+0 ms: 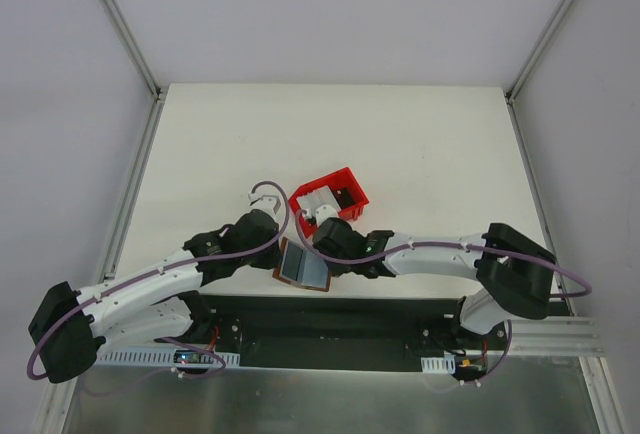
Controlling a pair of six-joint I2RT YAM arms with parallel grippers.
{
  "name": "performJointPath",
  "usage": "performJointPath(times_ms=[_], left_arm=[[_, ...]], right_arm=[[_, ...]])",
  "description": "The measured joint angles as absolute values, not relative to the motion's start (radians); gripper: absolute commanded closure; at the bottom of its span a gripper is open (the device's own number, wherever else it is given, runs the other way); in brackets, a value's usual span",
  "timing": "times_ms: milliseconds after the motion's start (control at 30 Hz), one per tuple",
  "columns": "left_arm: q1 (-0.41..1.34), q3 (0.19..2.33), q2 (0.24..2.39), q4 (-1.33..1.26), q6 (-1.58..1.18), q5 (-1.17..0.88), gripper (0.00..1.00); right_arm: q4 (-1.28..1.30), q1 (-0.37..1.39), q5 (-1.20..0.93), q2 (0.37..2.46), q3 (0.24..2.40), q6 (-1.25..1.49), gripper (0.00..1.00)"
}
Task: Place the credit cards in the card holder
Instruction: Close the card holder at the center of the board.
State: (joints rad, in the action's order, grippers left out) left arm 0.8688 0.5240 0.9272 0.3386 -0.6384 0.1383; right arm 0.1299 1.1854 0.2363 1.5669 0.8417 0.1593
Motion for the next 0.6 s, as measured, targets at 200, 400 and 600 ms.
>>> performJointPath(times_ms=[200, 400, 600], left_arm=[[0.869, 0.537, 0.928, 0.353, -0.638, 0.141, 1.00], [0.869, 0.546, 0.928, 0.361, -0.638, 0.142, 1.00], [0.869, 0.555, 0.929, 0.365, -0.638, 0.142, 1.00]], right_arm=[[0.158, 1.185, 0.250, 1.504, 0.816, 0.171, 0.77], [0.154, 1.185, 0.242, 1.489, 0.762, 0.196, 0.79], [0.161, 1.188, 0.230, 1.490, 0.740, 0.218, 0.80]])
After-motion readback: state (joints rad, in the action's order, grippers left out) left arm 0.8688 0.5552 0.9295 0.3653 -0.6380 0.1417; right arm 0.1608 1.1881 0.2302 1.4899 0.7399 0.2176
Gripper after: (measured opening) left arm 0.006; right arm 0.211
